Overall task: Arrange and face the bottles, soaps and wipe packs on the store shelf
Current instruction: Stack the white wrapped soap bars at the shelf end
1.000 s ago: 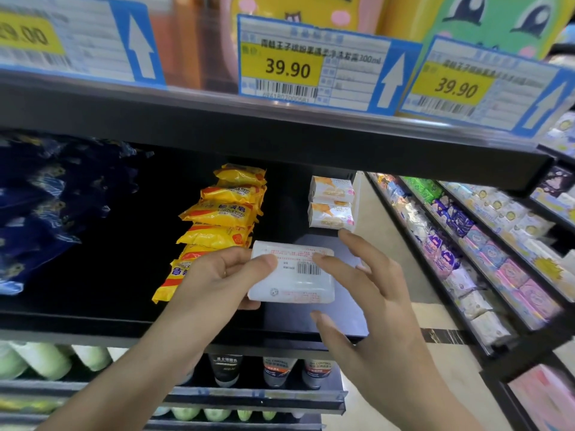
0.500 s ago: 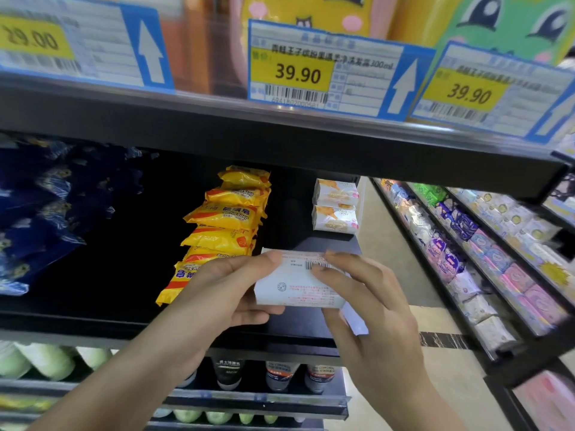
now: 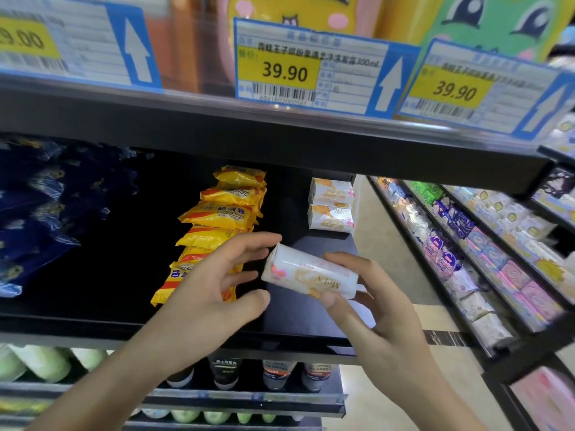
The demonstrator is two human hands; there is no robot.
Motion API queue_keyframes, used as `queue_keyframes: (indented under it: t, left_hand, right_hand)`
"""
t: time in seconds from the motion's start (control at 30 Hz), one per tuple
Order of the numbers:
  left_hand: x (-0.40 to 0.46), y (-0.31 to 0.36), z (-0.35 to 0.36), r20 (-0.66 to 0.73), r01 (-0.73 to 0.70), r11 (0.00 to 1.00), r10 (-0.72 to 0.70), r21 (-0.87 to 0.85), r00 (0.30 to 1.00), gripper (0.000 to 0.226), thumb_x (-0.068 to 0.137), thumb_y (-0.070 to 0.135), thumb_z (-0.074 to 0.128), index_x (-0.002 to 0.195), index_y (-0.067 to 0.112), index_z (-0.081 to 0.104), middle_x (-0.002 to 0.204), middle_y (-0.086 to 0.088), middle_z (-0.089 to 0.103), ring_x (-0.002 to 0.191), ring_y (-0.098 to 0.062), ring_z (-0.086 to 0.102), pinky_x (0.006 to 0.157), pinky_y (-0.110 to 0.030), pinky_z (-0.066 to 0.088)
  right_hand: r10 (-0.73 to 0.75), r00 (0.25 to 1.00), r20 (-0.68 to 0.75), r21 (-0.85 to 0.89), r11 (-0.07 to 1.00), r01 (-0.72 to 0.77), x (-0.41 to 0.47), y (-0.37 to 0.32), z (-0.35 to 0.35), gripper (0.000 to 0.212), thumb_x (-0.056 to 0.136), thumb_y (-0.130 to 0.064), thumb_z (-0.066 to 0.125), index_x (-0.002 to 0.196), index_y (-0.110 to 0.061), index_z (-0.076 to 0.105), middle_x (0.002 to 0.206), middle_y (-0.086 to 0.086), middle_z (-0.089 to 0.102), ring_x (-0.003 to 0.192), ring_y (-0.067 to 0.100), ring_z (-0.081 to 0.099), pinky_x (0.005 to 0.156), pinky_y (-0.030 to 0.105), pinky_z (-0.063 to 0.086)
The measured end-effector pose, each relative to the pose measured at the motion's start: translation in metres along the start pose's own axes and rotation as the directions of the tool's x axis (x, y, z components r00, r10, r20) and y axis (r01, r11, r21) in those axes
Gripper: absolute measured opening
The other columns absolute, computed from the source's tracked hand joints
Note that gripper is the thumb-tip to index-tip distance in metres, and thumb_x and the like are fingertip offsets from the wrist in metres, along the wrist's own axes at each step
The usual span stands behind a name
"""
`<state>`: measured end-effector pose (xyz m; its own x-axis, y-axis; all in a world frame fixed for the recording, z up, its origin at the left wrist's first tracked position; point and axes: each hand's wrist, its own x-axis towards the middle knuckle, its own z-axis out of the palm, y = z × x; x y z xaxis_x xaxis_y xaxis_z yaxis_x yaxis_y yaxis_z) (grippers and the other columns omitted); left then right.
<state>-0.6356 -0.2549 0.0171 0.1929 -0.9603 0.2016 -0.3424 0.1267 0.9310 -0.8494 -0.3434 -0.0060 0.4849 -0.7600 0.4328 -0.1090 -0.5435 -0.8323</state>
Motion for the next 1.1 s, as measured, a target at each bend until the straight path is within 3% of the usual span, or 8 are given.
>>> queue_keyframes:
  t: [0.1,0.23,0.37,0.6,0.77,0.87,0.97,1.1]
  left_hand:
    - [0.001,0.002,0.003,0.019,-0.006,1.000,0.006,-0.006,1.000,0.057,0.091,0.005,0.073,0.136,0.037,0.057,0.133,0.022,0.064,0.131,-0.001,0.055,0.106,-0.027,0.046]
    - [0.003,0.005,0.010,-0.007,0.008,0.999,-0.008,-0.049,1.000,0.045,0.087,0.022,0.074,0.129,0.033,0.061,0.122,0.018,0.071,0.120,-0.004,0.064,0.098,-0.028,0.053]
    - [0.005,0.004,0.015,-0.006,0.045,0.994,-0.045,-0.096,0.999,0.034,0.087,0.025,0.073,0.120,0.028,0.067,0.114,0.011,0.075,0.108,-0.009,0.071,0.097,-0.028,0.057]
    - [0.009,0.001,0.031,-0.081,0.175,0.964,-0.194,-0.201,0.978,0.018,0.093,0.020,0.071,0.110,0.022,0.071,0.099,0.005,0.079,0.094,-0.011,0.075,0.084,-0.028,0.061]
    - [0.013,-0.001,0.037,-0.085,0.279,0.918,-0.313,-0.282,0.946,0.015,0.095,0.027,0.068,0.108,0.021,0.072,0.093,0.000,0.080,0.091,-0.011,0.076,0.087,-0.034,0.062]
    - [0.014,0.000,0.039,-0.101,0.307,0.906,-0.349,-0.291,0.932,0.015,0.095,0.029,0.068,0.106,0.021,0.073,0.092,0.002,0.080,0.090,-0.009,0.076,0.086,-0.033,0.063]
    - [0.017,-0.001,0.041,-0.120,0.338,0.890,-0.389,-0.306,0.913,0.016,0.094,0.032,0.069,0.105,0.021,0.074,0.090,0.006,0.080,0.088,-0.007,0.076,0.082,-0.030,0.064]
    - [0.019,0.000,0.043,-0.099,0.392,0.839,-0.458,-0.378,0.884,0.021,0.094,0.036,0.070,0.102,0.018,0.077,0.093,0.001,0.080,0.086,-0.015,0.077,0.081,-0.033,0.064]
  right_hand:
    - [0.054,0.998,0.033,0.102,0.993,-0.057,0.000,-0.002,-0.002,0.033,0.096,-0.021,0.070,0.121,-0.041,0.064,0.126,-0.010,0.067,0.116,0.020,0.063,0.085,0.025,0.053]
    - [0.103,0.993,0.062,0.194,0.975,-0.113,0.002,0.000,-0.003,0.030,0.096,-0.025,0.069,0.124,-0.034,0.065,0.119,-0.002,0.069,0.112,0.025,0.063,0.089,0.044,0.056]
    - [0.145,0.987,0.066,0.251,0.955,-0.157,0.002,0.002,-0.003,0.032,0.091,-0.030,0.067,0.123,-0.035,0.065,0.115,0.003,0.071,0.106,0.026,0.065,0.093,0.050,0.057]
    - [0.189,0.979,0.077,0.273,0.941,-0.203,0.000,0.002,-0.002,0.029,0.092,-0.035,0.062,0.121,-0.039,0.065,0.110,0.002,0.073,0.098,0.020,0.068,0.080,0.028,0.055]
    - [0.180,0.983,0.038,0.114,0.976,-0.183,0.001,0.005,-0.006,0.035,0.090,-0.044,0.070,0.123,-0.048,0.060,0.121,-0.014,0.066,0.106,0.018,0.068,0.081,0.026,0.055]
    - [0.049,0.998,0.048,-0.114,0.993,-0.044,0.001,0.005,-0.012,0.053,0.085,-0.043,0.077,0.134,-0.043,0.055,0.137,-0.012,0.056,0.130,0.015,0.056,0.099,0.028,0.048]
    - [-0.104,0.979,0.177,-0.339,0.927,0.159,0.007,0.006,-0.015,0.064,0.081,-0.048,0.078,0.139,-0.037,0.052,0.147,-0.014,0.043,0.144,0.017,0.038,0.111,0.021,0.036]
    - [-0.165,0.949,0.268,-0.510,0.812,0.285,0.019,0.007,-0.012,0.058,0.082,-0.047,0.070,0.137,-0.040,0.050,0.138,-0.024,0.047,0.132,0.009,0.043,0.106,0.027,0.040]
